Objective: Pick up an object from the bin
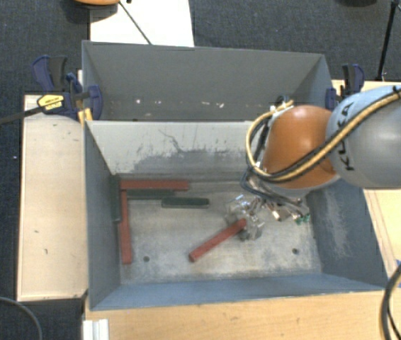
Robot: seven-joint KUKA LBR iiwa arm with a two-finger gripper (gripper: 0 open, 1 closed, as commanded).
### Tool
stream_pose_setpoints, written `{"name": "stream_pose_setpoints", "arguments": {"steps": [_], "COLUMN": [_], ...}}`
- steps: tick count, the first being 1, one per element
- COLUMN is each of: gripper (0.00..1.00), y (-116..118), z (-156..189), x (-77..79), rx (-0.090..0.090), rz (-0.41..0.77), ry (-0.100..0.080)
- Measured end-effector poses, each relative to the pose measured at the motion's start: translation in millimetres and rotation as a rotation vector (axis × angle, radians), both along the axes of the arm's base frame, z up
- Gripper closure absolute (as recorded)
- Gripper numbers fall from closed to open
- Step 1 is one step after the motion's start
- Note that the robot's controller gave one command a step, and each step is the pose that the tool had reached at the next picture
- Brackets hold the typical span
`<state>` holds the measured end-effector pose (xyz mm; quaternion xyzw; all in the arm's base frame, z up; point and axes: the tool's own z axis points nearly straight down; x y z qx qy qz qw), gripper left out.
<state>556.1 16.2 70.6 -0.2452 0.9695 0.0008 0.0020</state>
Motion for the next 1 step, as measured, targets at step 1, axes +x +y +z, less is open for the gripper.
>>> {"name": "stream_pose_setpoints", "arguments": {"steps": [1], "gripper": [1.0], "y": [15.2], "z": [169.2], "x": [4.4], "rx": [-0.001], "rz": [-0.023], "ry": [-0.004]}}
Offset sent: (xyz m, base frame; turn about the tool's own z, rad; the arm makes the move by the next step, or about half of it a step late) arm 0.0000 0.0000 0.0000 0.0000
